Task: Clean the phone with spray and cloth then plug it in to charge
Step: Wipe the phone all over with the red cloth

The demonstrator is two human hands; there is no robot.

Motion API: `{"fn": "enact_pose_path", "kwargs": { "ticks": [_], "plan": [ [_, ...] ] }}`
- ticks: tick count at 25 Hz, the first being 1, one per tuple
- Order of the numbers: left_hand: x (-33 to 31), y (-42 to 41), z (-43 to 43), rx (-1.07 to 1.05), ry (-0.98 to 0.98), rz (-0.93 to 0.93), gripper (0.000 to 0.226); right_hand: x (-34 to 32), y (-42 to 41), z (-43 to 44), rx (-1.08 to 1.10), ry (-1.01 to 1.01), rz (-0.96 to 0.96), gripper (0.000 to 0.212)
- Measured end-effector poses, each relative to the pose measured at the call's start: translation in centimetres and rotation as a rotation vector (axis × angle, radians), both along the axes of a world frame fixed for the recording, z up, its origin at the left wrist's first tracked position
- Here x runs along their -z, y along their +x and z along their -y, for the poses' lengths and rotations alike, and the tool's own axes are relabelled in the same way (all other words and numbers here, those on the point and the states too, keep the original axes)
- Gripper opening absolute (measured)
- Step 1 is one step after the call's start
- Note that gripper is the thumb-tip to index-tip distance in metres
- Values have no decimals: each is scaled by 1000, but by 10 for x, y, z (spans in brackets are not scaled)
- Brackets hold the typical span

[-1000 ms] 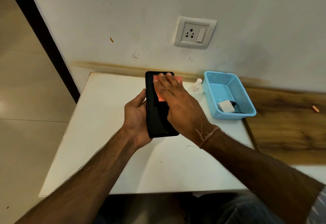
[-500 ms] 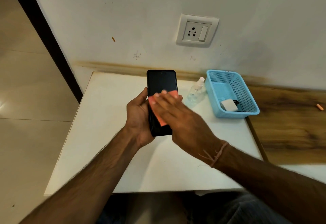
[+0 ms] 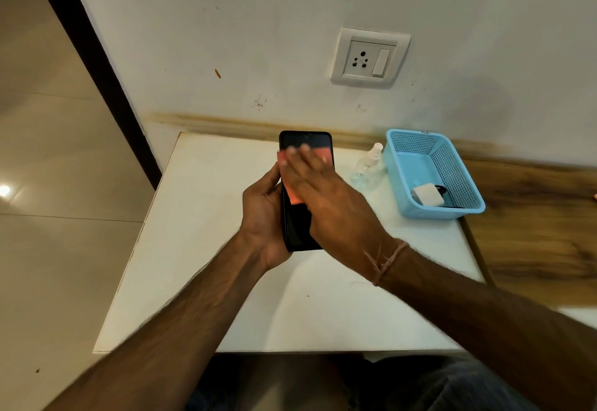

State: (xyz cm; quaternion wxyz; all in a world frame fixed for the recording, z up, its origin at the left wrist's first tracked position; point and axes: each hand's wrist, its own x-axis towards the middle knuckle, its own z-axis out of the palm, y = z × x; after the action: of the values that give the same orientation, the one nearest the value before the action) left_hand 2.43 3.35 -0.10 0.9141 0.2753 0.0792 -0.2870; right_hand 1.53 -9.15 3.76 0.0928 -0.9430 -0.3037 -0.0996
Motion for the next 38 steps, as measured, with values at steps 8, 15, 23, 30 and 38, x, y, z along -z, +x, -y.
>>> {"fn": "enact_pose_path", "kwargs": {
  "ticks": [8, 15, 23, 30, 38],
  "plan": [
    [4, 3, -2, -16, 42, 0, 66, 11, -28, 35, -57, -41, 82, 61],
    [3, 2, 2, -22, 89, -8, 55, -10, 23, 4, 144, 62, 38, 66],
    [3, 1, 0, 0, -16, -1, 62, 1, -14, 21, -70, 2, 117, 54],
    [4, 0, 8, -9, 0, 1, 53, -17, 34, 21, 171, 63, 50, 65],
    [4, 2, -1, -8, -49, 15, 63, 12, -10, -2, -30, 71, 75, 71]
  ]
}}
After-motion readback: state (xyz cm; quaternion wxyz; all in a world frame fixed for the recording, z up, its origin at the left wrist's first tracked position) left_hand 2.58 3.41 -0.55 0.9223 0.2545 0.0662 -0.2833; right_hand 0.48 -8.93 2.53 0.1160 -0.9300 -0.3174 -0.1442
